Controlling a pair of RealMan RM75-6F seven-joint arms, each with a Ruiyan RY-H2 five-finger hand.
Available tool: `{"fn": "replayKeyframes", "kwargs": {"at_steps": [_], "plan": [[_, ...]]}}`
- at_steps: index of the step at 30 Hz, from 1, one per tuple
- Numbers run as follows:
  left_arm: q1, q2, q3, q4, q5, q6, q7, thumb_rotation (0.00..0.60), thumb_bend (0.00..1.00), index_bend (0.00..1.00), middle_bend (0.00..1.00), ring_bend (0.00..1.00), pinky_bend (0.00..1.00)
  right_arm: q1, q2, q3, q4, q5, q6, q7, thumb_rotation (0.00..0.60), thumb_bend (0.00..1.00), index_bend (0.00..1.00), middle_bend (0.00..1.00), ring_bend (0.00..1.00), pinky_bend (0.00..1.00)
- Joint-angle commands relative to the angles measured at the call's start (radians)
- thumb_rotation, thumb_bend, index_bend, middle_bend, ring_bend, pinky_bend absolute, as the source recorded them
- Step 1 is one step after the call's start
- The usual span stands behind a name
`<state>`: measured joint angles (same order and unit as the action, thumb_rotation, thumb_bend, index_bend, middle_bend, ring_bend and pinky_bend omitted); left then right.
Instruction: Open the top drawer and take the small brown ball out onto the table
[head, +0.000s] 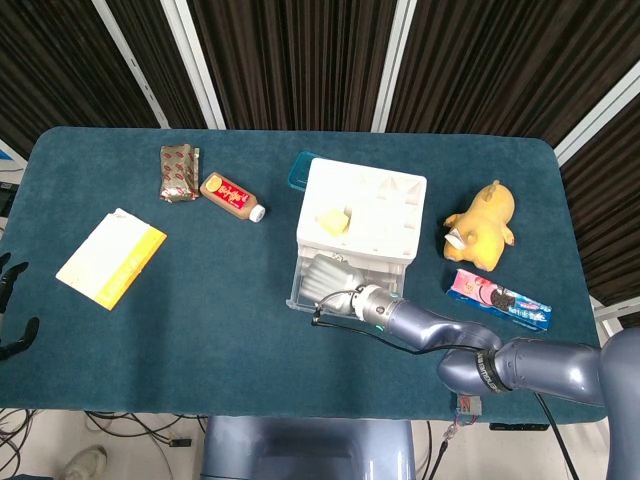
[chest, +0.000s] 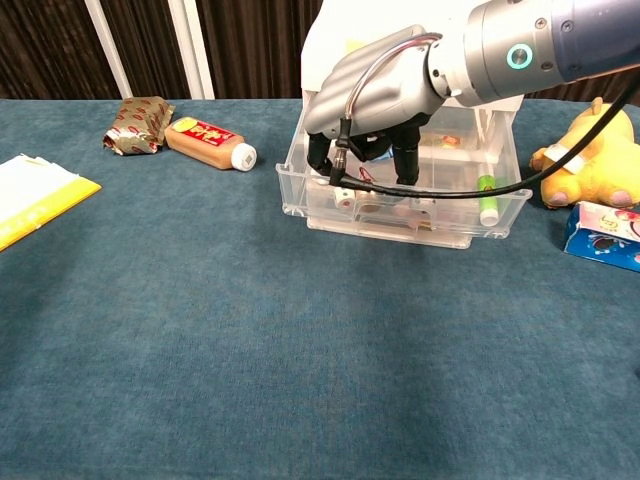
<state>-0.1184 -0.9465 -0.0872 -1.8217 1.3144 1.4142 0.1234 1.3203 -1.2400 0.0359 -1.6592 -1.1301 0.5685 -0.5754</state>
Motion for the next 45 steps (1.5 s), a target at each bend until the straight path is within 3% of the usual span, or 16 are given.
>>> {"fn": "replayKeyframes", "kwargs": {"at_steps": [1, 29, 45], "plan": [[0.0, 0.0, 0.0, -0.001, 0.001, 0.0, 0.0, 0.6, 0.38, 0.1, 0.0, 0.0, 0.0, 0.001, 0.0, -0.001, 0.0, 0.003, 0.002, -0.003, 0.6, 0.31, 0.55, 1.0, 1.0, 1.0], [0.001, 0.002, -0.001, -0.002, -0.005, 0.0, -0.001, 0.6, 0.38, 0.1, 0.0, 0.0, 0.0, 0.006, 0.0, -0.006, -0.001, 0.017, 0.016, -0.008, 0.6, 0.34, 0.6, 1.0, 1.0, 1.0], [0.002, 0.004, -0.003, -0.001, -0.008, 0.002, -0.003, 0.6, 0.38, 0.1, 0.0, 0.0, 0.0, -0.006, 0.086, 0.025, -0.074, 0.003, 0.044, 0.029, 0.6, 0.34, 0.6, 1.0, 1.0, 1.0]]}}
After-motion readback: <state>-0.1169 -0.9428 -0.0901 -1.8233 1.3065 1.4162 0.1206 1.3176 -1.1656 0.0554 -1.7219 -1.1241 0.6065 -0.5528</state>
